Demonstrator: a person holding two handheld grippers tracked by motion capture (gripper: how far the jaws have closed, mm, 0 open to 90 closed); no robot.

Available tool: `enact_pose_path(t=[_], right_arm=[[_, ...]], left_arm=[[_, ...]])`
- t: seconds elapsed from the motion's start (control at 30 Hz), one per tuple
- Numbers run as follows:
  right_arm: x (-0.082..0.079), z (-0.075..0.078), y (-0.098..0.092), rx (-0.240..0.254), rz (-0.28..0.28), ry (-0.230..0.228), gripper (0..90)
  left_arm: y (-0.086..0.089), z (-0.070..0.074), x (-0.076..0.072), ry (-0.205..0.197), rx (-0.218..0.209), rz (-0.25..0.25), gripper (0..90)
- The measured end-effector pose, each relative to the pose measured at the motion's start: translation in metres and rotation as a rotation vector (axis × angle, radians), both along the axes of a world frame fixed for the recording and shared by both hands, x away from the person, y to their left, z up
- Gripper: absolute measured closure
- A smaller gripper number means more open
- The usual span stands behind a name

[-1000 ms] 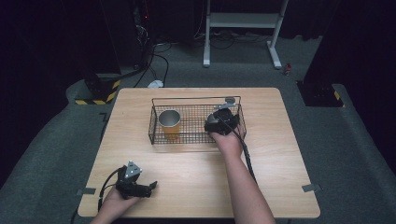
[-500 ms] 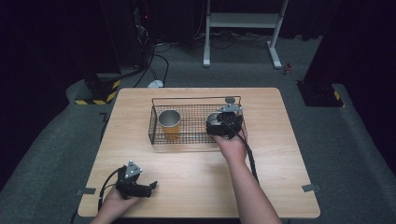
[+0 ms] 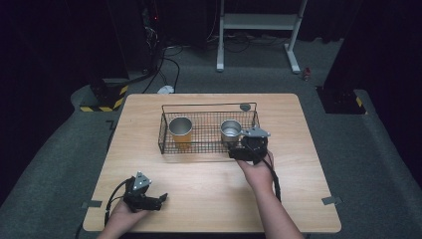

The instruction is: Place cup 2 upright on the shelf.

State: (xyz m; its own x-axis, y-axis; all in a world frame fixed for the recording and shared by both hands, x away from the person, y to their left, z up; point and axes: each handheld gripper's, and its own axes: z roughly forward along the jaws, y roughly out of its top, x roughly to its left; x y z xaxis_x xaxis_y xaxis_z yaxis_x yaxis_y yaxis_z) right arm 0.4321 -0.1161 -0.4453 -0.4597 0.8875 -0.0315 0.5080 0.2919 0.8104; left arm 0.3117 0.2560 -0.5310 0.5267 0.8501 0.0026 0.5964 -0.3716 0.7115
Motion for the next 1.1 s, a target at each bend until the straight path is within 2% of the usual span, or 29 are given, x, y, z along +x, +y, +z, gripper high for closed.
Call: enact_pose_path(t=[0.27,0.37,0.47,0.6,0.67,0.73,0.8,0.87,1.1], right_arm=[[-0.027,-0.021,-0.014,-0.022,0.01,0.011,12.5],[-0.038,-0.031,-0.019,-0.032,-0.004,0.019,12.5],[-0.051,-0.047,-0.026,-0.062,-0.006,0.046,12.5],[-0.067,-0.068,-0.037,-0.079,-0.016,0.1,12.8],[-0.072,-0.076,-0.044,-0.108,-0.015,0.121,12.8],[-0.078,-0.079,-0.051,-0.091,-0.023,0.13,13.5],[-0.081,-0.079,-0.055,-0.095,-0.027,0.126,13.5],[-0.081,-0.08,-0.059,-0.064,-0.015,0.152,13.6],[-0.082,-0.08,-0.058,-0.061,-0.031,0.154,13.5]], left_arm=[[0.0,0.0,0.0,0.0,-0.001,0.001,0.2],[0.0,0.0,0.0,-0.001,0.0,0.0,0.3],[0.0,0.0,0.0,0.0,-0.001,0.002,0.3],[0.0,0.0,0.0,-0.001,0.001,0.0,0.3],[0.0,0.0,0.0,0.0,0.0,0.003,0.3],[0.0,0.0,0.0,-0.001,0.002,0.001,0.3],[0.0,0.0,0.0,-0.003,0.007,0.001,0.3],[0.0,0.0,0.0,-0.002,0.008,0.002,0.3],[0.0,0.0,0.001,-0.002,0.003,0.017,0.3]])
